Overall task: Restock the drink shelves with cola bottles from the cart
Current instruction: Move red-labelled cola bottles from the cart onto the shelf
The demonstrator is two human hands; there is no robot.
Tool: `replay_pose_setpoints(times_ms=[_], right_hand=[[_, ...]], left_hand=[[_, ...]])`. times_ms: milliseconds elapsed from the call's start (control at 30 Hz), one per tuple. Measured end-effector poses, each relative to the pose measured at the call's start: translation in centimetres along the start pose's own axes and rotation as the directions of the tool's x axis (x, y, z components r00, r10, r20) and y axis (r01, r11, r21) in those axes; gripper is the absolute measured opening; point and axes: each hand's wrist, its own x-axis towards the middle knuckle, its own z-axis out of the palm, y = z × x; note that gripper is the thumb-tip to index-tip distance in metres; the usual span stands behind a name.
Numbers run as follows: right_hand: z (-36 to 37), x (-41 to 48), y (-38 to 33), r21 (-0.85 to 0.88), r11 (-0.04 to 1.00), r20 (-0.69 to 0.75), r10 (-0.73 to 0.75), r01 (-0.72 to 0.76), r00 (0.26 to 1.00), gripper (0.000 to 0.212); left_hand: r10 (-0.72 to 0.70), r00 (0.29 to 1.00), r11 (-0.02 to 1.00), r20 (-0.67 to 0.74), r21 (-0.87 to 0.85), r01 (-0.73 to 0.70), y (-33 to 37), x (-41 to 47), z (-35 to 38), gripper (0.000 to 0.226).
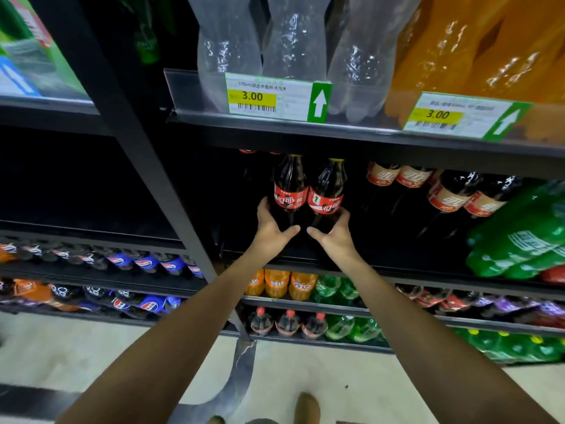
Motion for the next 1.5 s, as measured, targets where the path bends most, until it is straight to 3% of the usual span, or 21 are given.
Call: replay_pose_setpoints(times_ms=[67,267,467,900,1267,1500], right_hand=[[0.4,-0.1,1.1,-0.036,0.999,-0.015,-0.001,0.001,1.0,0.074],[1.6,1.4,1.5,-0.051,0.998,-0.105,-0.033,0.028,0.994,0.065],[1.7,5.2,1.0,-0.03,0.999,-0.173,-0.046,0.041,0.984,0.064],[1.9,9.5,2.0,-0.083,0.994,-0.318,-0.097,0.074,0.943,0.071],[2.2,12.0,2.4,-0.264,0.961,-0.363,-0.172,0.076,0.916,0.077],[2.4,12.7,2.3,-0.307,0.95,-0.398,-0.184,0.059,0.899,0.077]], left_hand=[[-0.039,0.999,0.998,-0.001,0.046,0.039,-1.4,0.1,0.4,0.087],[-0.012,0.984,0.989,-0.178,0.141,0.037,-3.4,1.6,1.7,0.06],[-0.007,0.981,0.975,-0.196,0.215,0.05,-2.6,5.7,2.7,0.056],[0.045,0.904,0.974,-0.425,0.221,0.055,-2.7,10.0,6.1,0.053],[-0.005,0.858,0.965,-0.514,0.224,0.14,-2.1,12.3,6.8,0.055],[0.055,0.823,0.952,-0.566,0.278,0.127,-2.6,12.2,7.3,0.056]])
